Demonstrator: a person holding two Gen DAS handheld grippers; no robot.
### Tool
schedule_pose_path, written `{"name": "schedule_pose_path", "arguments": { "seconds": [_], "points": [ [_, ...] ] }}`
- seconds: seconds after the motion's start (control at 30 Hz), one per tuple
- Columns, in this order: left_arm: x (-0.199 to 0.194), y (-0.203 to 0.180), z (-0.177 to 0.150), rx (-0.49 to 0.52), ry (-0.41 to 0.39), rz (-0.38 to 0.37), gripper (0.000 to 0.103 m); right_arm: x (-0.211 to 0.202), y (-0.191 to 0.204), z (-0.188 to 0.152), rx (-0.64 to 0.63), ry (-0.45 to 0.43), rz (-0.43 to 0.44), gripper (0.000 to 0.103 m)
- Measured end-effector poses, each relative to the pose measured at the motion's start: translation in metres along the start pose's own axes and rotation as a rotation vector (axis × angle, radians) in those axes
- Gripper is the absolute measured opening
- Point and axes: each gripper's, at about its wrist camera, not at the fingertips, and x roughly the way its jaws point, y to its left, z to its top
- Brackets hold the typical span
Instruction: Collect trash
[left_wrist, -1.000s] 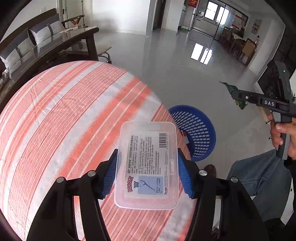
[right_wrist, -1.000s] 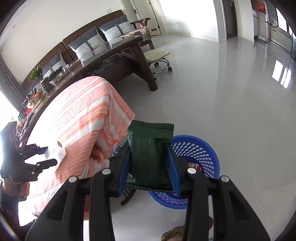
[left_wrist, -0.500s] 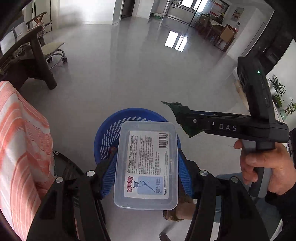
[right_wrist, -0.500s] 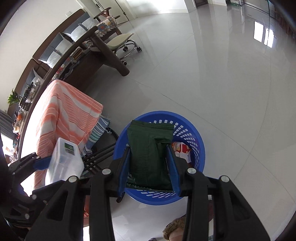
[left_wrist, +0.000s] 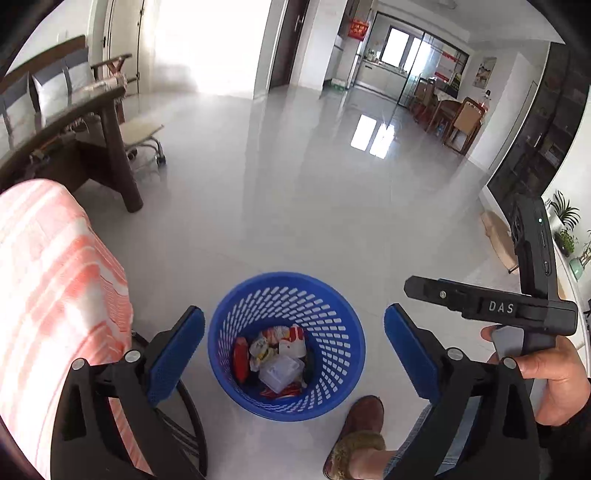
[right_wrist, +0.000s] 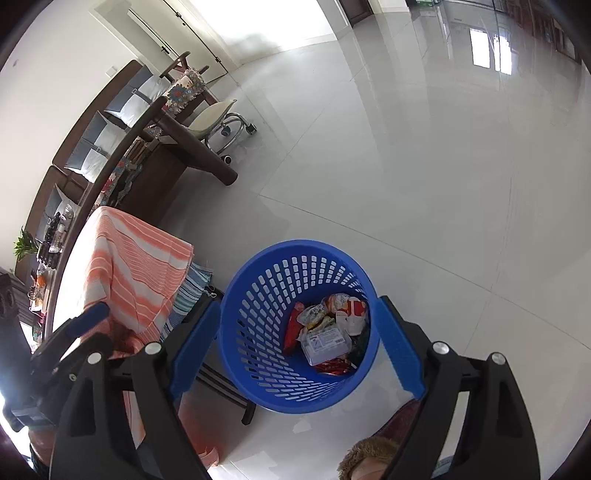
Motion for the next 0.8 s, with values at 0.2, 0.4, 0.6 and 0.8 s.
{"name": "schedule_pose_path", "arguments": {
  "seconds": [0.2,0.4,0.6,0.8],
  "points": [
    [-0.065,-0.03,-0.014,0.088,-0.062,0.073,0.098,-0.075,0.033,-0.043,-0.136,-0.157,-0.082,0.098],
    [-0.101,-0.043,-0.028,0.067,-0.092,0.141,0.098,-0.141,0.051,-0.082,-0.171,-0.393,-0.176,0.098],
    [-0.115,-0.043,-0.033,0.004,-0.057,0.192,0.098,-0.136,0.06,-0.089,-0.186,-0.213,-0.185,0.098],
    [-0.115,-0.042,-0.034,0.022,0.019,0.224,0.098,-0.137,0.085,-0.105,-0.236,-0.159,-0.225,0.098]
  ]
}}
